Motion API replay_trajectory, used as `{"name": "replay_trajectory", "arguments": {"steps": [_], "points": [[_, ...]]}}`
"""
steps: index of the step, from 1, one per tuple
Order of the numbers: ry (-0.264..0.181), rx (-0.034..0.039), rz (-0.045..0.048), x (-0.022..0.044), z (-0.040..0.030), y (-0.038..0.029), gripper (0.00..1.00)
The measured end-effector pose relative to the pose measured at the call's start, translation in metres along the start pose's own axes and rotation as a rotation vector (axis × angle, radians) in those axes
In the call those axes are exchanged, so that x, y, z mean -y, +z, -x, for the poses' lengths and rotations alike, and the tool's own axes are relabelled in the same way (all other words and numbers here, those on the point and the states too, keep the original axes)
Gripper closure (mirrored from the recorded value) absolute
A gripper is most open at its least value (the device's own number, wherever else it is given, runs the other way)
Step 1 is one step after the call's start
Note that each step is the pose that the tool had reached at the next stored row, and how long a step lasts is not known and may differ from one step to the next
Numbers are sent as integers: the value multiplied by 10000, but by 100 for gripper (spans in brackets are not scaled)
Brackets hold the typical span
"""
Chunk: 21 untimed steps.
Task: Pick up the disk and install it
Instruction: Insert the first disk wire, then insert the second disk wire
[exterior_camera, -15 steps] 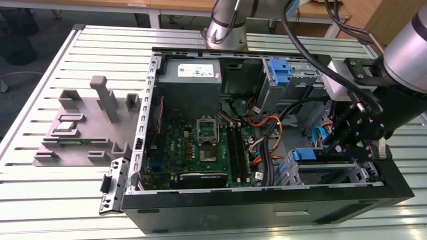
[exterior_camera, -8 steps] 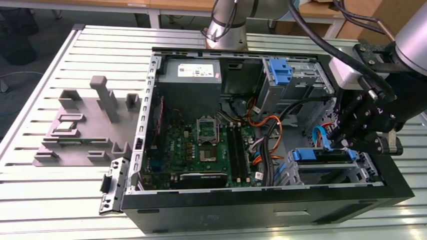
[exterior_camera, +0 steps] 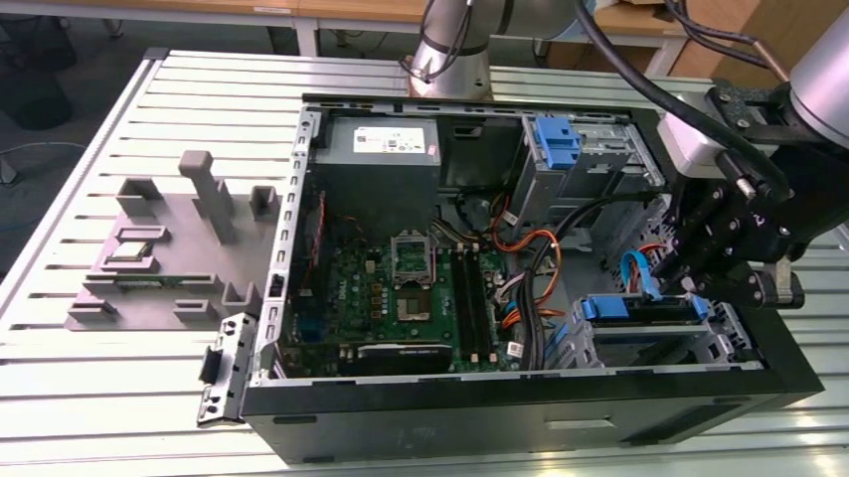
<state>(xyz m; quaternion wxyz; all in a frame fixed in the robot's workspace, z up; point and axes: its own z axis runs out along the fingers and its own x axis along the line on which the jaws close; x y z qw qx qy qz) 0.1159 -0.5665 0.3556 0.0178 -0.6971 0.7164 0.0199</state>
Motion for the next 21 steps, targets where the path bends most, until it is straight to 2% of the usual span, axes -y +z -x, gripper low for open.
{"name": "replay_trajectory", "arguments": {"steps": [16,21], "points": [[0,-1,0,2,2,-10,76],[0,1,0,39,69,4,76]]}}
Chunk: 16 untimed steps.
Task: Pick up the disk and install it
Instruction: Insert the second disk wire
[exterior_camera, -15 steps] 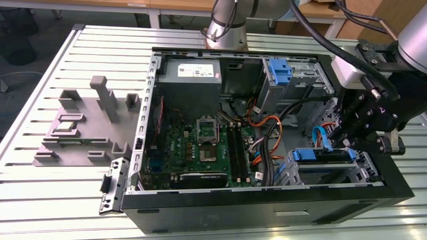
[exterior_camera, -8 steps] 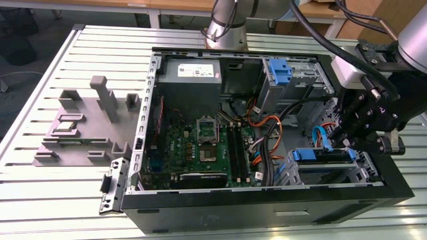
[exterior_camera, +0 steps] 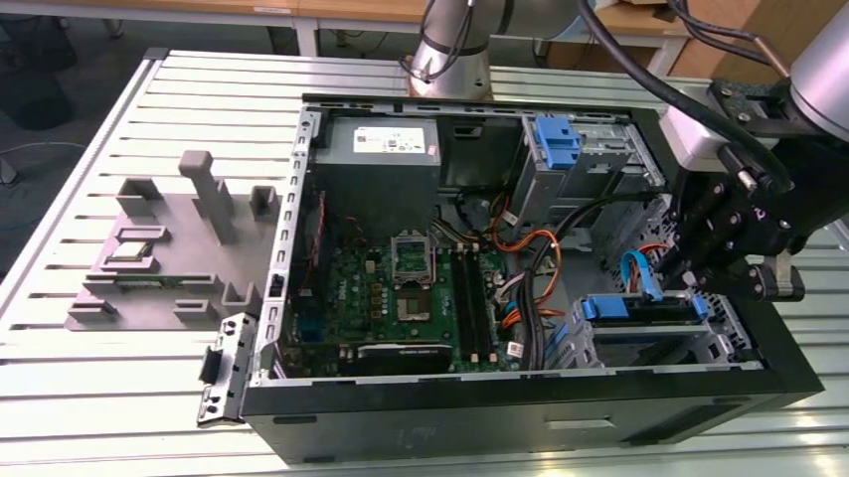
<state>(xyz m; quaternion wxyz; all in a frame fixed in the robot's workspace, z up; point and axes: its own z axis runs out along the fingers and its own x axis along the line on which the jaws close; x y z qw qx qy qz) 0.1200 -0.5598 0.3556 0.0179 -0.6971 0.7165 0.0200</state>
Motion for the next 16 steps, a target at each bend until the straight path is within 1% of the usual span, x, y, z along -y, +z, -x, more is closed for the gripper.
{"name": "replay_trajectory", "arguments": {"steps": [3,12,16], "points": [[-1,0,2,32,69,12,76],[0,0,3,114,320,55,76],[0,-1,4,155,402,76,76]]}}
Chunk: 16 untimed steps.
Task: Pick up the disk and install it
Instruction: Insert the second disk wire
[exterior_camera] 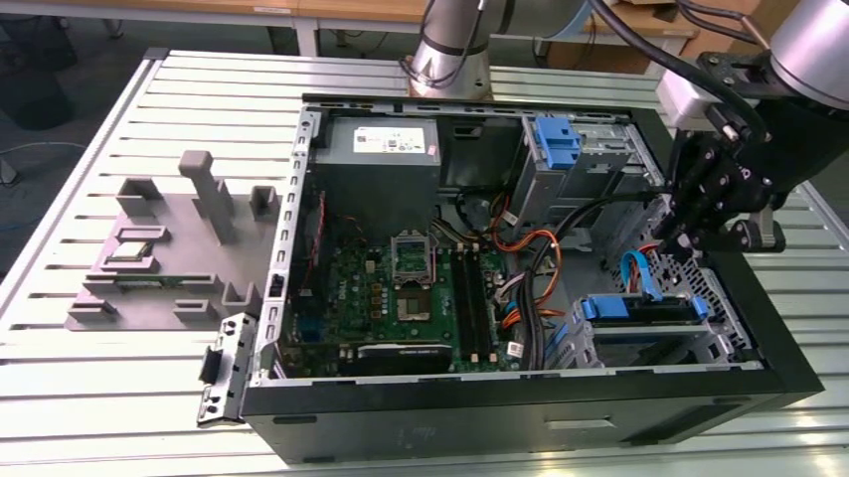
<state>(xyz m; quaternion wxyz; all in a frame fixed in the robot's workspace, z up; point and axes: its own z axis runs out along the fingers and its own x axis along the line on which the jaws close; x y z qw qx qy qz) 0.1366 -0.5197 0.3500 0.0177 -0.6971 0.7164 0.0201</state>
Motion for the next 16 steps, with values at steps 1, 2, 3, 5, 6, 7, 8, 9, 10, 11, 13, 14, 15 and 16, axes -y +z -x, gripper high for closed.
{"name": "replay_trajectory", "arguments": {"steps": [1,2,3,5,6,7,8,9,10,11,13,14,15,16], "points": [[0,2,1,11,16,6,76],[0,1,2,24,31,12,76],[1,1,4,35,43,17,76],[1,1,11,56,62,23,76],[1,1,16,60,65,23,76],[2,0,16,60,65,23,76],[2,0,17,60,65,23,76],[3,0,18,60,65,23,76],[2,0,19,61,65,23,76],[2,0,20,62,65,23,76],[2,0,21,63,65,23,75],[1,-1,22,63,65,23,69],[2,-1,22,64,65,23,69],[1,-1,23,64,66,23,63]]}}
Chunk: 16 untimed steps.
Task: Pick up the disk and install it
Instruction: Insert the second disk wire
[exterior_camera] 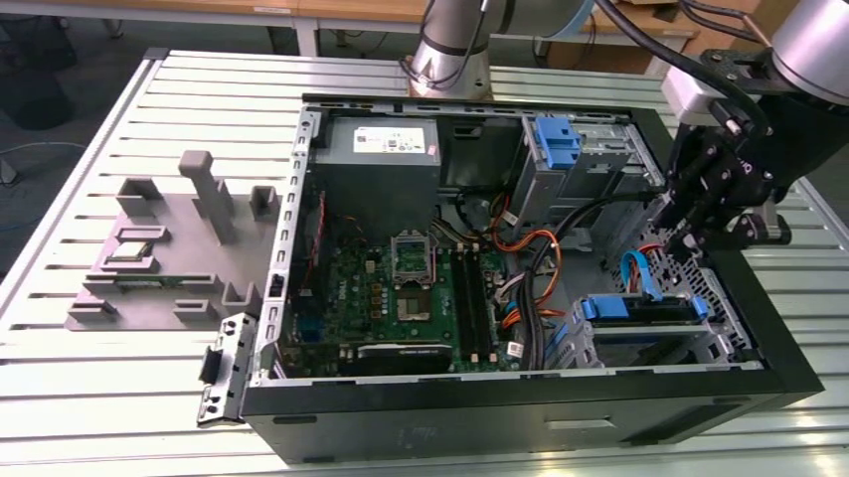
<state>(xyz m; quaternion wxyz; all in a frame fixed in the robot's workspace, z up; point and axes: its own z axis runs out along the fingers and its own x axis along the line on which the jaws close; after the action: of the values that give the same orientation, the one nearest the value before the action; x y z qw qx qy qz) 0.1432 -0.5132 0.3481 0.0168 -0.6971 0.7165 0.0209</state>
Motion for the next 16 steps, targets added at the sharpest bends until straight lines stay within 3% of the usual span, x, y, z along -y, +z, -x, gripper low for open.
{"name": "replay_trajectory", "arguments": {"steps": [10,16], "points": [[1,-20,13,108,4,36,63],[3,-67,21,128,5,66,63]]}}
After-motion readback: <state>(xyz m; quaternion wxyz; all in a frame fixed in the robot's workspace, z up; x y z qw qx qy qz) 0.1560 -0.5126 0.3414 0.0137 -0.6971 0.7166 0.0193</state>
